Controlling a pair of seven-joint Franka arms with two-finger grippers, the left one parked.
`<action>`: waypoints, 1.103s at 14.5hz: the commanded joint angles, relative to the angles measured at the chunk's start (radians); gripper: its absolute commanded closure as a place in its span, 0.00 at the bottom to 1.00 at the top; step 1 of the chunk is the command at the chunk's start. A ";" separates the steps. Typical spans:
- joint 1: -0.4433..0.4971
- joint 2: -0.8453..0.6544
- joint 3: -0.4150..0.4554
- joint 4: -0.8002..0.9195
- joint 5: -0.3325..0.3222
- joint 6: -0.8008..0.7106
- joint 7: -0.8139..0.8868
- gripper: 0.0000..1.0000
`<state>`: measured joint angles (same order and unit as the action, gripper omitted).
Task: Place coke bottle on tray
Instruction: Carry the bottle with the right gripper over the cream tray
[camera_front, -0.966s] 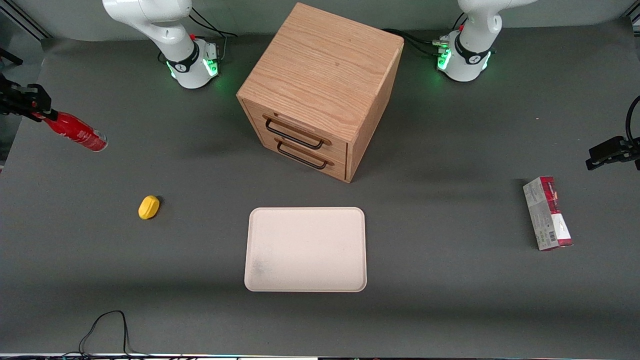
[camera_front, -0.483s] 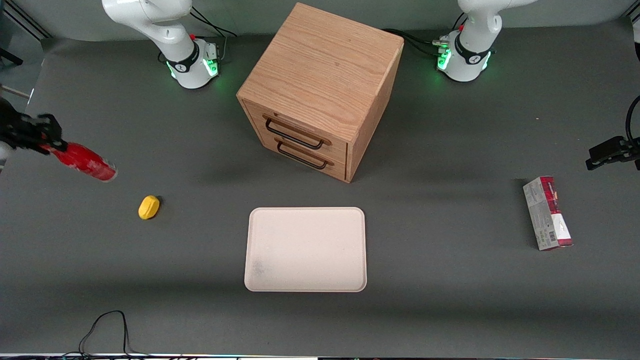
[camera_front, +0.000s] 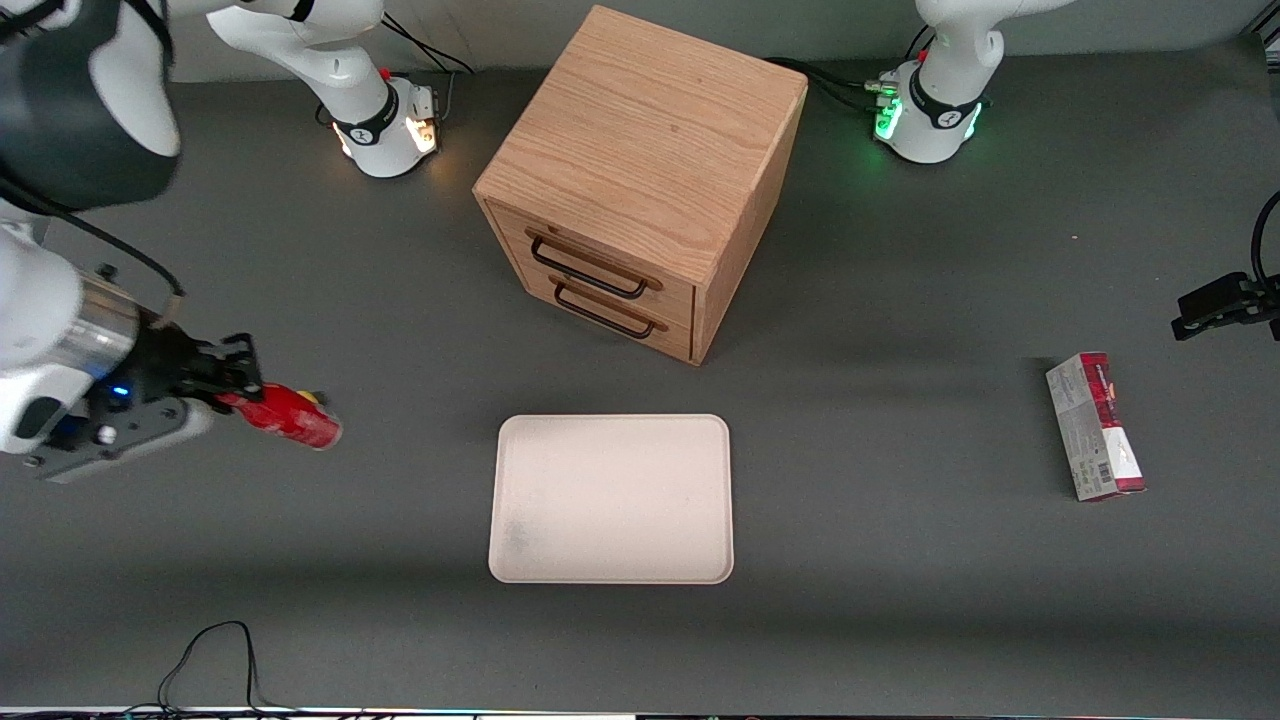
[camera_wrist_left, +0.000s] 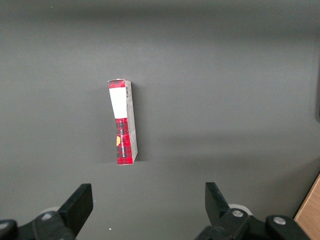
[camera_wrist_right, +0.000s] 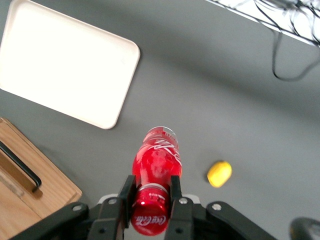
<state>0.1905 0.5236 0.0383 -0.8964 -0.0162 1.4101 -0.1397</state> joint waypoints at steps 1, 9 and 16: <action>0.078 0.062 -0.001 0.079 -0.025 0.032 0.049 1.00; 0.198 0.121 0.002 0.077 -0.027 0.125 0.155 1.00; 0.202 0.272 0.005 0.076 -0.027 0.282 0.155 1.00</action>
<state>0.3866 0.7281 0.0427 -0.8732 -0.0290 1.6558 -0.0039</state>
